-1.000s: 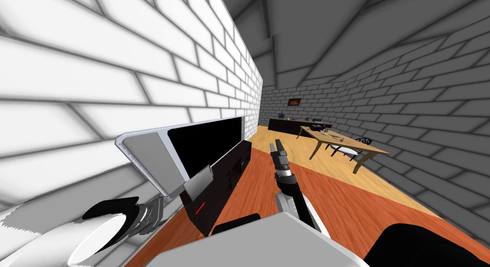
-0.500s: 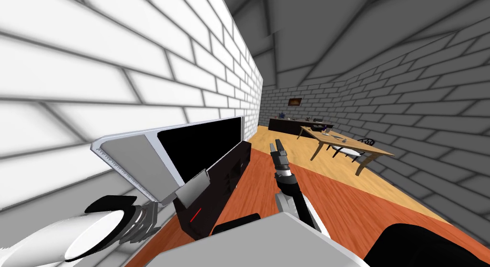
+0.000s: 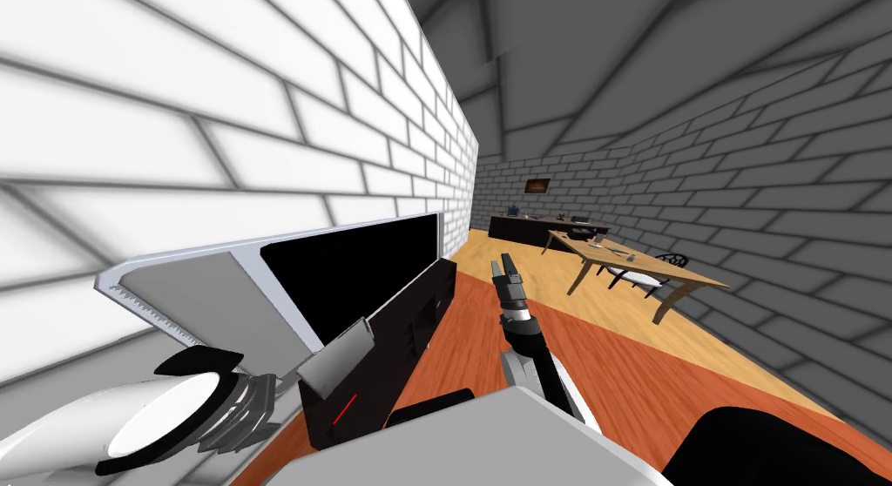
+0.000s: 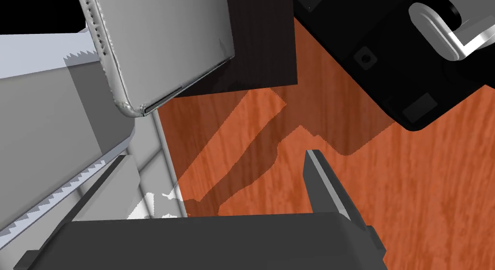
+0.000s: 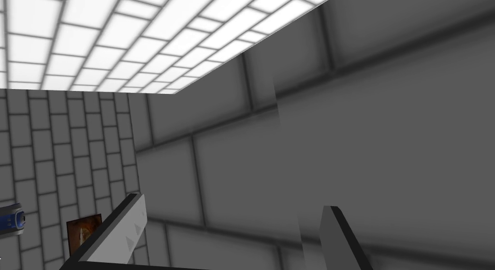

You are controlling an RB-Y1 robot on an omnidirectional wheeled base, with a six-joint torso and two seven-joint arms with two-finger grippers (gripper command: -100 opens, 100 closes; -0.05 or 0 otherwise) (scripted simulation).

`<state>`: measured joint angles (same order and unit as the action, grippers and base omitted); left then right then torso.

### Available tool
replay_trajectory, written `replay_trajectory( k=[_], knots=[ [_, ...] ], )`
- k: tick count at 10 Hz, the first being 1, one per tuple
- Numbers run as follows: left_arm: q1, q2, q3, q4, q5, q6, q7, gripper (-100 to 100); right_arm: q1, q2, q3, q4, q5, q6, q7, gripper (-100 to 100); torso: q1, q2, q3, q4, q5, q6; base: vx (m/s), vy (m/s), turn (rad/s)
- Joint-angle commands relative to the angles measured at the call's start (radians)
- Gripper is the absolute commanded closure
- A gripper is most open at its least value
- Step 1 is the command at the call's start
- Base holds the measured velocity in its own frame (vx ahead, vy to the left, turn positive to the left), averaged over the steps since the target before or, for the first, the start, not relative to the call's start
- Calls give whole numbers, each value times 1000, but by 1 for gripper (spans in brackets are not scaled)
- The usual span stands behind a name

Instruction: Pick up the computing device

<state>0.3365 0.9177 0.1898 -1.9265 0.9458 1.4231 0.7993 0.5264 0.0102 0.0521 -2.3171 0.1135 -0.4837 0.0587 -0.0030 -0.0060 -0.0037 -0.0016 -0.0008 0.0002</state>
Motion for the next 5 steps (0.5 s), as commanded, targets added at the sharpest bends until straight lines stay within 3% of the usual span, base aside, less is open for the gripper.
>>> replay_trajectory(
  k=[1, 5],
  knots=[
    [-9, 17, 7, 10, 25, 44, 26, -100, 0, 0, 0, 0, 0, 0, 0, 0, 0, 0, 0, 0, 0, 0, 81, -30, -3],
    [-39, 57, 24, 31, 87, 144, 100, -100, 0, 0, 0, 0, 0, 0, 0, 0, 0, -3, -2, -1, 0, 0, 117, -57, -6]
  ],
)
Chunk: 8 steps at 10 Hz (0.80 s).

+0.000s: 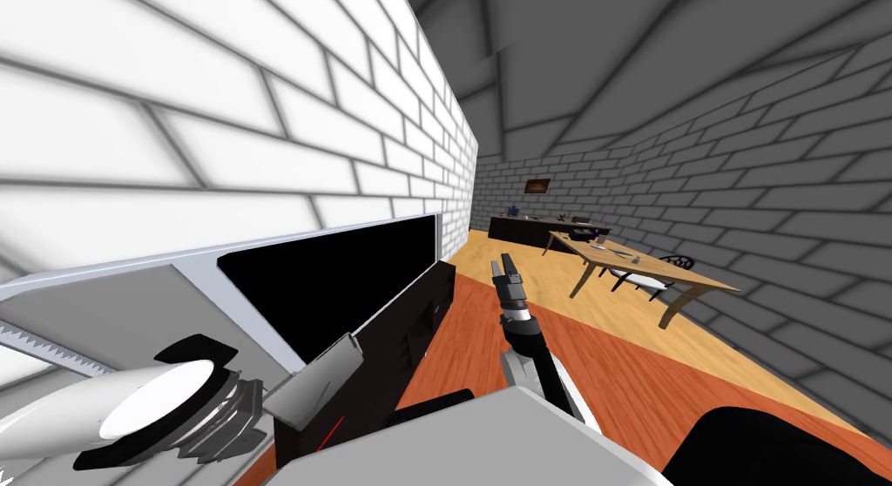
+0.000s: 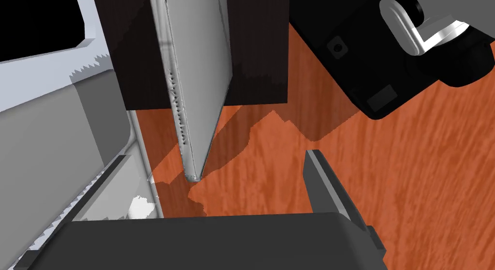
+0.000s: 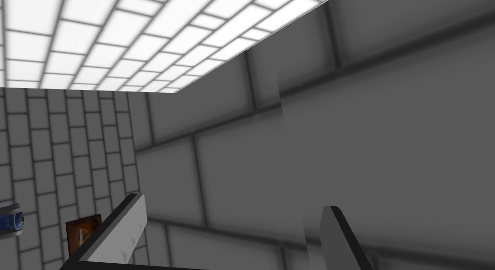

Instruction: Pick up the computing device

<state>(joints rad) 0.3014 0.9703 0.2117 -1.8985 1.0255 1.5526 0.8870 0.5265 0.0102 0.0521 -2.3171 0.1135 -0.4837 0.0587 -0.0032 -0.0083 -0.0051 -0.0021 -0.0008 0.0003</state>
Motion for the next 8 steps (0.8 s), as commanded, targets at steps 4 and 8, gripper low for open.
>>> replay_trajectory(
  k=[4, 8],
  knots=[
    [-13, 15, 7, 8, 26, 42, 35, 0, 0, 0, 0, 0, 0, 0, 0, 0, 2, 6, 3, 1, 0, 0, 43, -32, 23],
    [-15, -14, -14, 60, -7, 3, 2, -100, 0, 0, 0, 0, 0, 0, 0, 0, 3, 9, 5, 2, 1, 0, -4, -11, -26]
  ],
)
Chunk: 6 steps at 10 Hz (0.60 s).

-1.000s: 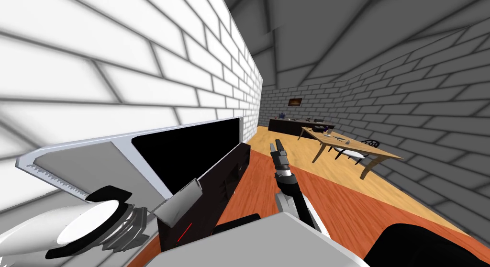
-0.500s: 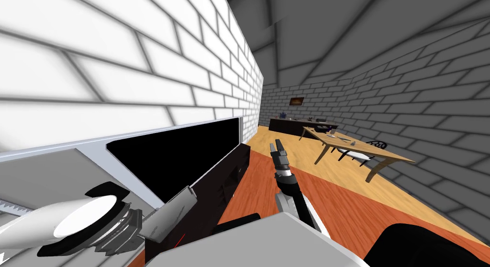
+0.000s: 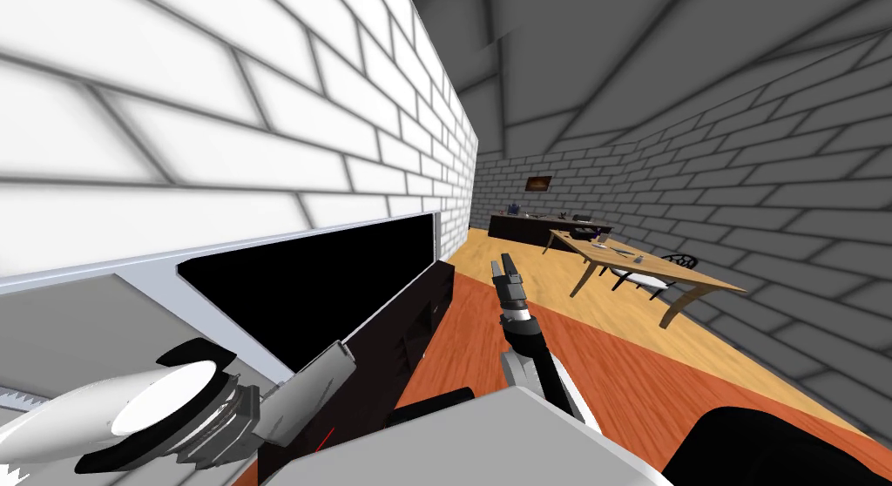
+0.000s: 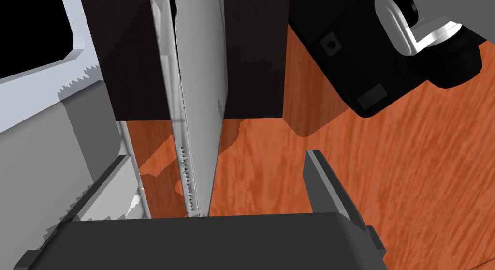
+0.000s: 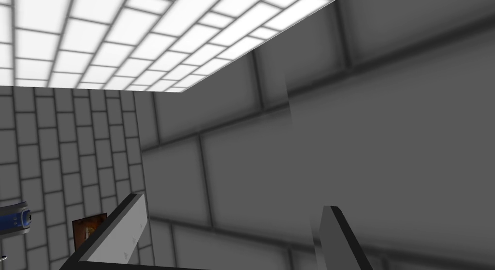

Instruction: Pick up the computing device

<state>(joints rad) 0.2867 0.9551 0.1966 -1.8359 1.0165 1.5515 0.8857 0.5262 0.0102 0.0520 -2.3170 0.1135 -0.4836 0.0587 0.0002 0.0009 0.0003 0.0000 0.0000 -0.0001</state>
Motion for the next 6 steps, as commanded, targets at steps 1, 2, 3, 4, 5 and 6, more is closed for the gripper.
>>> replay_trajectory(
  k=[1, 2, 3, 4, 5, 6],
  knots=[
    [0, 0, 0, 0, 0, 0, 0, 100, 0, 0, 0, 0, 0, 0, 0, 0, 0, 0, 0, 0, 0, 0, 0, 0, 0],
    [0, 0, 0, 0, 0, 0, 0, 100, 0, 0, 0, 0, 0, 0, 0, 0, 0, 0, 0, 0, 0, 0, 0, 0, 0],
    [0, 0, 1, 0, 0, 0, 0, 100, 0, 0, 0, 0, 0, 0, 0, 0, 0, 0, 0, 0, 0, 0, 0, 0, 0],
    [0, 0, 0, 0, 1, 1, 0, 100, 0, 0, 0, 0, 0, 0, 0, 0, 1, 0, 0, 0, 0, 0, 0, 0, 0],
    [0, 0, 0, 0, 1, 1, 1, 100, 0, 0, 0, 0, 0, 0, 0, 0, 1, 0, 0, 0, 0, 0, 0, 0, 0],
    [0, 0, 0, 0, 1, 1, 1, 0, 0, 0, 0, 0, 0, 0, 0, 0, 1, -1, 0, 0, 0, 0, 0, 0, 0]
  ],
)
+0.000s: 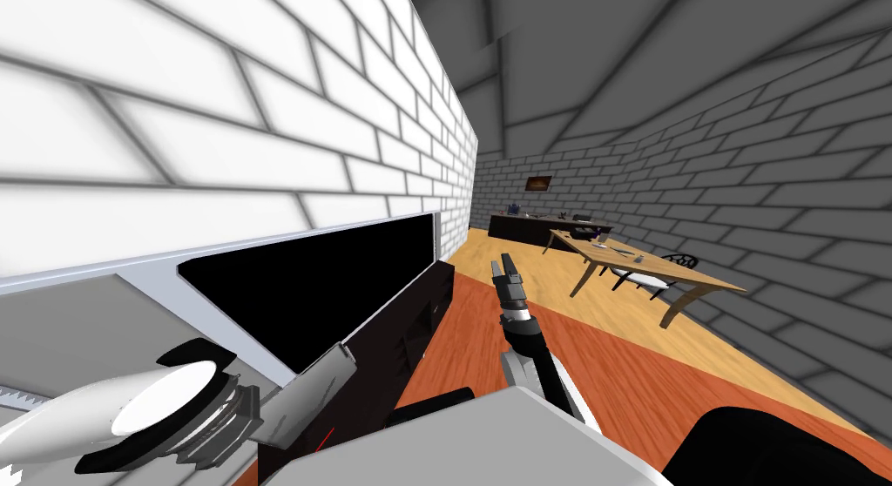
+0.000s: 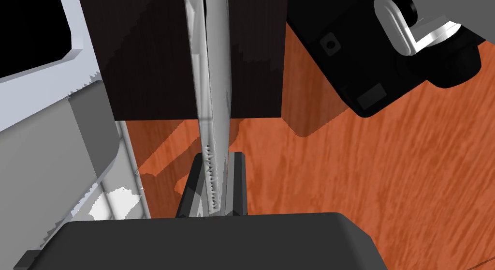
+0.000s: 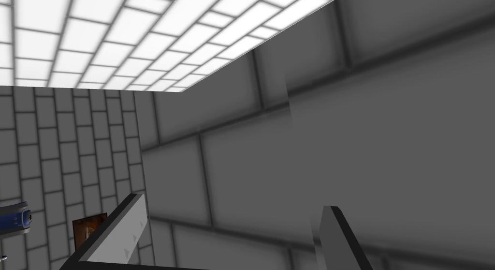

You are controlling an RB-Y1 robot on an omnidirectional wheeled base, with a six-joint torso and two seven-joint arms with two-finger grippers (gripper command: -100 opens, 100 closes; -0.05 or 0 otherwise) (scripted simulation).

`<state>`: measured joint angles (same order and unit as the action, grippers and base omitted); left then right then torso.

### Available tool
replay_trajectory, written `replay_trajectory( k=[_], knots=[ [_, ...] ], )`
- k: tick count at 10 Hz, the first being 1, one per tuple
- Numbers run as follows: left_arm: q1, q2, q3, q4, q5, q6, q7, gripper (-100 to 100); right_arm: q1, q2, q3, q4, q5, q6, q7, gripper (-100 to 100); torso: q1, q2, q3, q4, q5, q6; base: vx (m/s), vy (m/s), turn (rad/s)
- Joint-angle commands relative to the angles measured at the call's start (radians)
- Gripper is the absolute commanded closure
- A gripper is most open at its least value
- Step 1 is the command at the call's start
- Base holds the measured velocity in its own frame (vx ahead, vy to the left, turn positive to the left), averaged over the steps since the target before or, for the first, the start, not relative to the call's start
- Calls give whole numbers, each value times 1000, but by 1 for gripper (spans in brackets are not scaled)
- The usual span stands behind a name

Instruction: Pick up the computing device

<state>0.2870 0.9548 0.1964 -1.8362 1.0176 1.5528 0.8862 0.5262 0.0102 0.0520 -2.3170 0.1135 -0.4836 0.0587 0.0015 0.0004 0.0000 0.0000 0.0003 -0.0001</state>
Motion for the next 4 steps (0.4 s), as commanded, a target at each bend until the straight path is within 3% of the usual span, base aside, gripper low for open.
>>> replay_trajectory(
  k=[1, 3, 4],
  knots=[
    [0, 19, 14, -33, 20, 25, 22, 100, 0, 0, 0, 0, 0, 0, 0, 0, 0, 0, 0, 0, 0, 0, 6, 11, 51],
    [8, 22, 20, -47, 25, 28, 26, 100, 0, 0, 0, 0, 0, 0, 0, 0, 1, 0, 0, 0, 0, 0, 7, 15, 29],
    [8, 24, 22, -50, 26, 31, 29, 0, 0, 0, 0, 0, 0, 0, 0, 0, 1, 0, 0, 0, 0, 0, 0, 0, 0]
  ],
)
